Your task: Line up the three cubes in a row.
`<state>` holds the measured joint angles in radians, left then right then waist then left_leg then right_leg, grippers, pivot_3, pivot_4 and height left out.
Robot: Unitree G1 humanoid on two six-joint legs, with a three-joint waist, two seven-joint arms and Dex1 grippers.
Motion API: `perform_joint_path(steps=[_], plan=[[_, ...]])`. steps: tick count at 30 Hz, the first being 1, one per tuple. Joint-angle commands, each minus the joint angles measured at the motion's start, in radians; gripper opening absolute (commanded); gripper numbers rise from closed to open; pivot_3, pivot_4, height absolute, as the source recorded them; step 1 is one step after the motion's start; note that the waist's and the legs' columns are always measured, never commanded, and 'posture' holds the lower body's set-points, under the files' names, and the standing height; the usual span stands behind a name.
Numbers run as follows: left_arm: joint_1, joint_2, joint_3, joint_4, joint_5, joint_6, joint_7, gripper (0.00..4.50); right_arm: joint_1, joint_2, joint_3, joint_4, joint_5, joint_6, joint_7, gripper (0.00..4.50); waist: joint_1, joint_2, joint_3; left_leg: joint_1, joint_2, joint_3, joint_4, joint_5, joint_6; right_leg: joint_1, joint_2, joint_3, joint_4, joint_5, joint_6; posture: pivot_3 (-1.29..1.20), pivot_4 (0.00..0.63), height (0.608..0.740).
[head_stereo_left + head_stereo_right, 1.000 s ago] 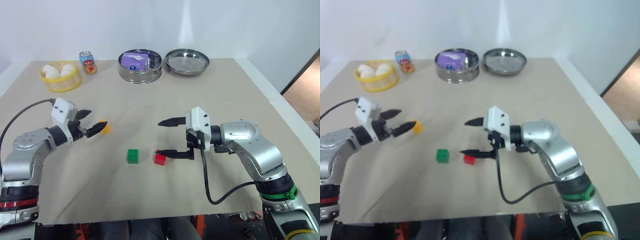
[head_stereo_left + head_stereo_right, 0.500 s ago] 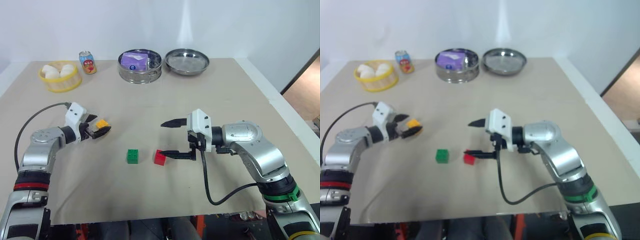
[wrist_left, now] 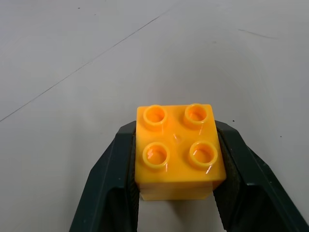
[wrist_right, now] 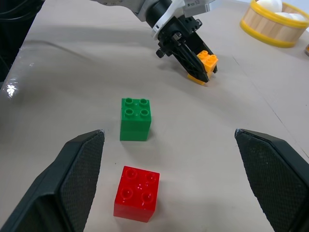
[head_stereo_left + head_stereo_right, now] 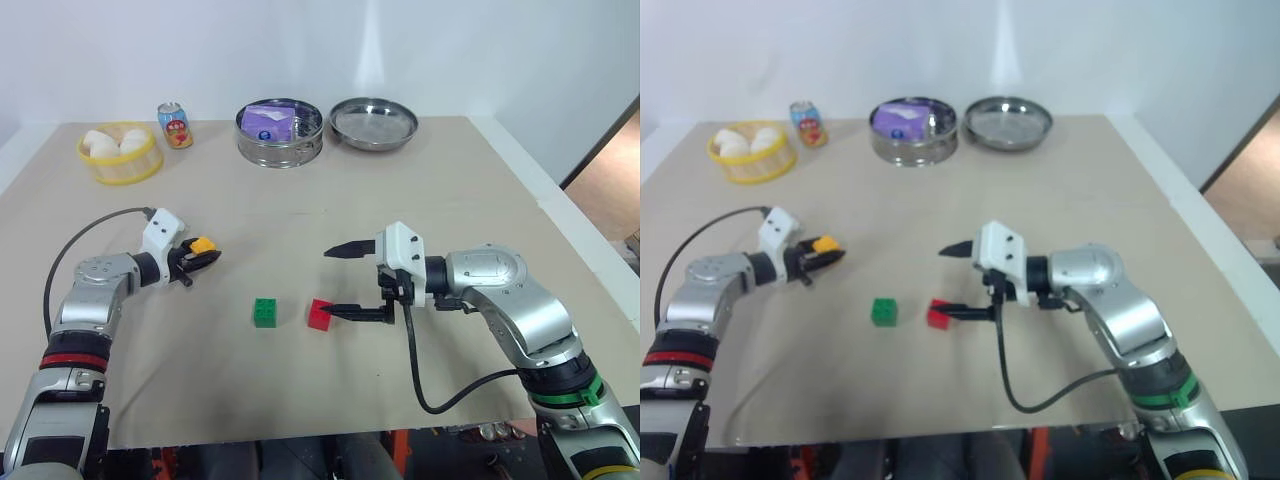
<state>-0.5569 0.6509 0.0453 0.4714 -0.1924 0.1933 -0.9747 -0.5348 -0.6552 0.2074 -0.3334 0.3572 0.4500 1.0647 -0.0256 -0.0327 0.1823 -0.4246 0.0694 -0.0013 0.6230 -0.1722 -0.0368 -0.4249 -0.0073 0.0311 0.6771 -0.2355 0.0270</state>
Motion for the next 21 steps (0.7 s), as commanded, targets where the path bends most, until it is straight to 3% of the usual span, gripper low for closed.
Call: perform_joint_path(steps=[1,9,21], plan=[[0.169,0.150,0.008,-0.229,-0.137,-0.080,-0.373,1.38,-0.014,-0.012,-0.021,-0.026,0.008,-0.018,0.013,4.50,-0.007,0.000,0.000,0.000,0.000,0.001,-0.003,-0.001,-0.001,-0.002,0.000,0.001,0.000,-0.002,-0.002,0.00,0.150,0.740],[0.228,0.179,-0.007,-0.307,-0.216,-0.077,-0.536,1.38,-0.024,-0.030,-0.019,-0.018,0.011,-0.020,0.042,4.50,0.002,0.000,0.000,0.000,0.000,0.000,-0.003,-0.001,-0.001,-0.001,-0.001,-0.001,0.000,-0.005,-0.007,0.00,0.150,0.740],[0.142,0.165,-0.072,-0.167,-0.126,-0.189,-0.590,1.38,-0.010,-0.046,-0.034,-0.030,0.013,-0.015,0.052,4.50,0.002,0.000,0.000,0.000,0.000,0.000,-0.002,-0.001,-0.001,-0.002,0.000,-0.001,0.000,-0.005,-0.007,0.00,0.150,0.740]])
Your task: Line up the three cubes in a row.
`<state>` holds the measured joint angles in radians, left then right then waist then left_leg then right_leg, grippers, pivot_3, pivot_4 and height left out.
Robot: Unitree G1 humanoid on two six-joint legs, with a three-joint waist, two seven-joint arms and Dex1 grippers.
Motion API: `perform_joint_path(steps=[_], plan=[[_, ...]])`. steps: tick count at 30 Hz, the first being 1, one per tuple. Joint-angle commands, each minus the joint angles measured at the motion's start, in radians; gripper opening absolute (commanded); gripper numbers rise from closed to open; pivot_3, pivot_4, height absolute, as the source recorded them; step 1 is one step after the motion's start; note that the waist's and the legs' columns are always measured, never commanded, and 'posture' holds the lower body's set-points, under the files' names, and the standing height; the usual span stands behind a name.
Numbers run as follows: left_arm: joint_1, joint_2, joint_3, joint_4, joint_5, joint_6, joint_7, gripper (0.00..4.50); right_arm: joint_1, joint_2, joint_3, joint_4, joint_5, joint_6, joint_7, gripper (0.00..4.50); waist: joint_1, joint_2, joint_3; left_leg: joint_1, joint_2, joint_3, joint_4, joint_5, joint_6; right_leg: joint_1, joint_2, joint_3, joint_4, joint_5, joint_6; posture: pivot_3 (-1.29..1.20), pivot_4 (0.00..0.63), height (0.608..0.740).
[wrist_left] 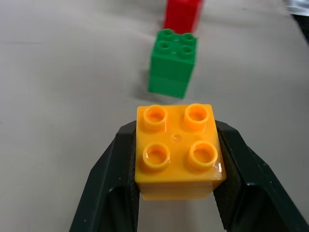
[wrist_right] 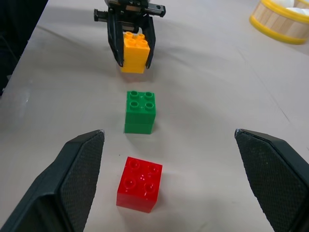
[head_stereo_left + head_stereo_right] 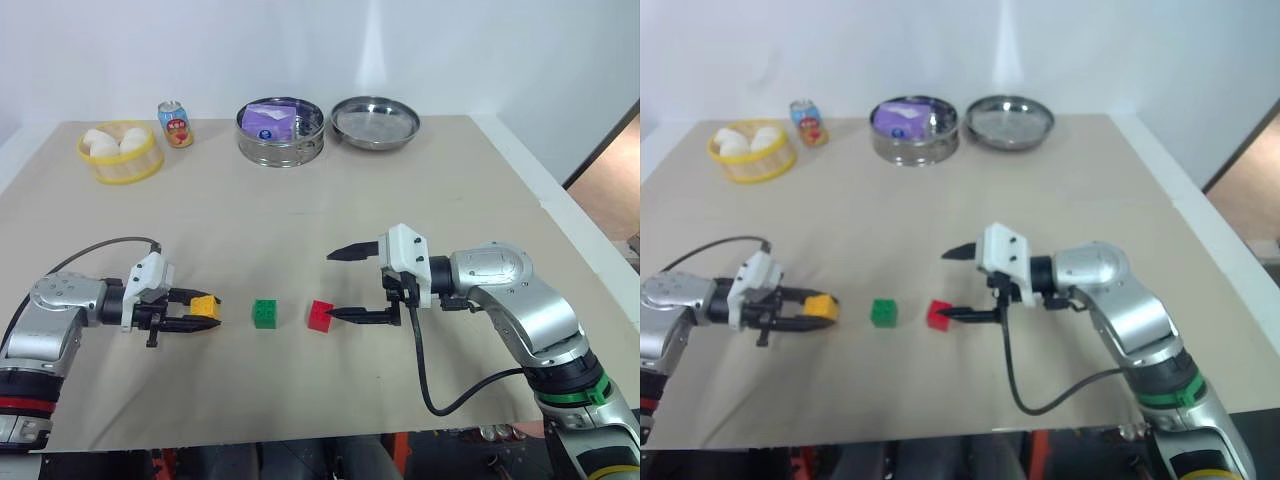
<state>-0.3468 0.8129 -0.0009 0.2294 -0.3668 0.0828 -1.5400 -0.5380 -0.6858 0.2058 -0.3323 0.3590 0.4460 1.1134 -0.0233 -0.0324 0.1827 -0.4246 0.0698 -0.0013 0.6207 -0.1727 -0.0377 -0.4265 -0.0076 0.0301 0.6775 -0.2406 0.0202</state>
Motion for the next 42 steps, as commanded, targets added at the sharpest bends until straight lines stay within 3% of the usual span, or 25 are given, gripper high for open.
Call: perform_joint_path(steps=[1,19,20,23,24,25,28,37,38,42], plan=[[-0.072,0.002,-0.029,0.079,0.052,-0.079,-0.025,1.38,-0.005,-0.017,-0.033,-0.033,0.012,-0.010,0.002,4.50,0.000,0.000,0.000,0.000,0.000,0.000,0.000,0.000,0.000,0.000,0.000,0.000,0.000,0.000,0.000,0.00,0.150,0.740],[-0.114,-0.030,-0.092,0.147,0.120,-0.145,-0.020,1.38,0.023,-0.024,-0.038,-0.085,0.053,0.031,-0.004,4.50,0.001,0.000,0.000,0.000,0.000,0.000,0.002,0.000,0.000,0.001,0.000,0.000,0.000,0.001,0.001,0.00,0.150,0.740],[-0.120,-0.030,-0.092,0.151,0.119,-0.139,-0.020,1.88,0.023,-0.025,-0.037,-0.086,0.054,0.032,-0.004,4.50,0.001,0.000,0.000,0.000,0.000,0.000,0.003,0.000,0.000,0.001,0.000,0.000,0.000,0.001,0.001,0.00,0.150,0.740],[-0.135,-0.028,-0.092,0.164,0.122,-0.138,-0.023,2.73,0.023,-0.027,-0.035,-0.087,0.054,0.033,-0.005,4.50,0.001,0.000,0.000,0.000,0.000,0.000,0.003,0.000,0.000,0.002,0.000,0.000,0.000,0.001,0.002,0.00,0.150,0.740],[-0.137,-0.026,-0.090,0.165,0.121,-0.136,-0.025,3.37,0.023,-0.027,-0.034,-0.087,0.053,0.033,-0.005,4.50,0.001,0.000,0.000,0.000,0.000,0.000,0.003,0.000,0.000,0.002,0.000,0.000,0.000,0.001,0.002,0.00,0.150,0.740],[-0.138,-0.022,-0.088,0.162,0.120,-0.135,-0.026,3.47,0.022,-0.027,-0.034,-0.087,0.052,0.033,-0.005,4.50,0.001,0.000,0.000,0.000,0.000,0.000,0.003,0.000,0.000,0.002,0.000,0.000,0.000,0.001,0.002,0.00,0.150,0.740],[-0.135,0.000,-0.062,0.128,0.100,-0.108,-0.020,4.36,0.019,-0.027,-0.033,-0.085,0.053,0.035,-0.006,4.50,0.001,0.000,0.000,0.000,0.000,0.000,0.003,0.000,0.000,0.002,0.000,0.000,0.000,0.001,0.002,0.00,0.150,0.740],[0.016,0.109,0.159,-0.191,-0.066,0.152,0.105,4.45,0.038,-0.050,-0.074,-0.090,0.076,0.049,-0.006,4.50,-0.001,0.000,0.000,0.000,0.000,0.000,0.002,0.000,0.000,0.001,0.000,0.000,0.000,0.001,0.002,0.00,0.150,0.740],[0.048,0.098,0.195,-0.244,-0.094,0.185,0.147,4.45,0.045,-0.055,-0.085,-0.093,0.081,0.053,-0.008,4.50,-0.002,0.000,0.000,-0.001,0.001,0.000,0.001,0.000,0.000,0.000,0.000,0.000,0.000,0.001,0.002,0.00,0.150,0.740],[0.262,-0.093,0.317,-0.546,-0.131,0.188,0.428,4.45,0.108,-0.070,-0.152,-0.115,0.101,0.068,-0.042,4.50,-0.002,0.000,0.000,0.000,0.001,0.000,0.001,0.000,0.000,0.000,0.000,0.000,0.000,0.000,0.000,0.00,0.150,0.740]])
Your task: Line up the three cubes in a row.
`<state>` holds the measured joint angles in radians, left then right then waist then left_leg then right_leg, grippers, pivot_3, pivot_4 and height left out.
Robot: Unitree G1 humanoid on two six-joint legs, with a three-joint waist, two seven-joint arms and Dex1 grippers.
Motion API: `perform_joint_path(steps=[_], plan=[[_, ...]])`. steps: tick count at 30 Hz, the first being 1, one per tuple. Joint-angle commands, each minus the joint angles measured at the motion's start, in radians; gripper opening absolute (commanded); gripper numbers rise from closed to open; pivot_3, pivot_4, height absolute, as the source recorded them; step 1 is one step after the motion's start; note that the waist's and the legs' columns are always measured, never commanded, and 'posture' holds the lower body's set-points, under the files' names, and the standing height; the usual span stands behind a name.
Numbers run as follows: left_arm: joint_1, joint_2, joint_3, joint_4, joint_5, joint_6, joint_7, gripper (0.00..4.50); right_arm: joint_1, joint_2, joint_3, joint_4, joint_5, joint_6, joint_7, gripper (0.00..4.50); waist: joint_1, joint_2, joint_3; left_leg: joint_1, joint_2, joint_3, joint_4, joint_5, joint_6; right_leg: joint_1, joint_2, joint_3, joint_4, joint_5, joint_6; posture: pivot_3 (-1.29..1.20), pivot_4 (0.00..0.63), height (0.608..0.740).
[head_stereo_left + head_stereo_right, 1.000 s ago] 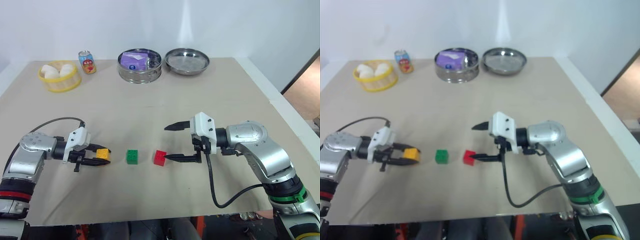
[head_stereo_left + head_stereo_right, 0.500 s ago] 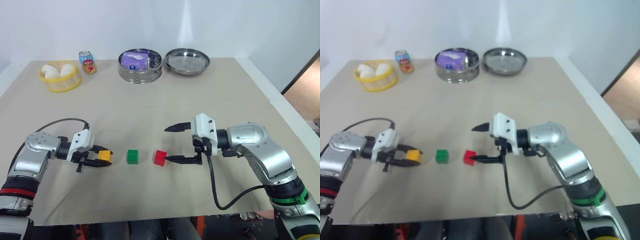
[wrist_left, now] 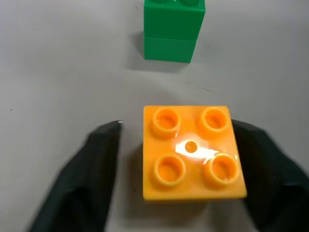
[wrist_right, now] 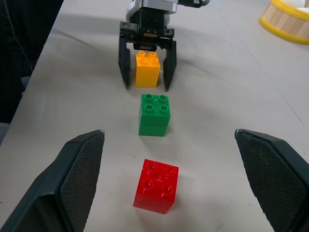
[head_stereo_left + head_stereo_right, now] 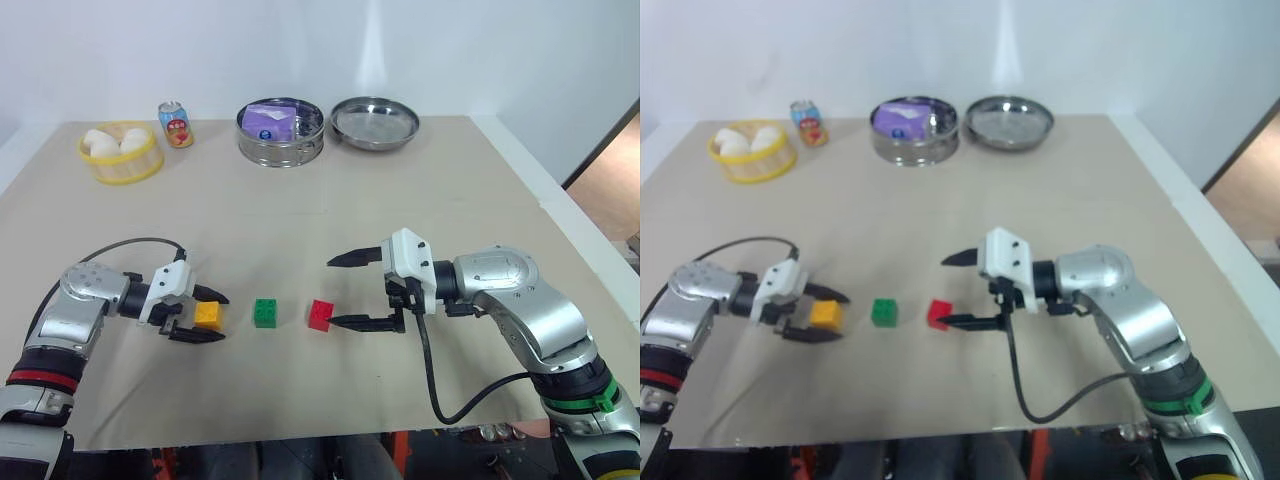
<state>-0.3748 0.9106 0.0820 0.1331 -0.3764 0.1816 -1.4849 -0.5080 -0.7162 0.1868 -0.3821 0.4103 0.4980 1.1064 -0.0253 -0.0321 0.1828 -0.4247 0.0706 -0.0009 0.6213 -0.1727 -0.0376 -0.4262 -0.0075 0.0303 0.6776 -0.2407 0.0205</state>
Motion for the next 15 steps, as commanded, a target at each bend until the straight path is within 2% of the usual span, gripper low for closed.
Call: perform_joint_path(steps=[1,6,9,15], plan=[[0.345,-0.234,0.227,-0.531,-0.117,0.078,0.421,4.45,0.104,-0.042,-0.147,-0.075,0.052,0.012,-0.042,4.50,0.001,0.000,0.000,0.000,0.000,0.000,0.000,0.000,0.000,0.000,0.000,0.000,0.000,0.000,0.000,0.00,0.150,0.740],[0.602,-0.358,0.111,-0.825,-0.072,0.111,0.586,4.45,0.311,-0.095,-0.174,-0.154,-0.015,-0.115,-0.019,4.50,0.003,-0.001,0.000,0.001,0.000,0.001,0.000,-0.001,-0.001,0.001,-0.001,0.001,0.000,0.000,0.003,0.00,0.150,0.740],[0.678,-0.374,0.061,-0.861,-0.003,0.104,0.638,4.45,0.385,-0.087,-0.205,-0.175,-0.017,-0.136,-0.048,4.50,0.004,-0.001,0.000,0.002,0.000,0.001,0.000,-0.001,-0.002,0.003,-0.002,0.001,-0.001,-0.002,0.002,0.00,0.150,0.740],[0.739,-0.357,0.014,-0.882,0.051,0.095,0.672,4.45,0.536,-0.110,-0.257,-0.228,-0.018,-0.150,-0.065,4.50,0.002,-0.001,0.000,0.007,-0.002,0.000,0.002,-0.002,-0.003,0.004,-0.001,0.004,0.000,-0.001,0.002,0.00,0.150,0.740]])
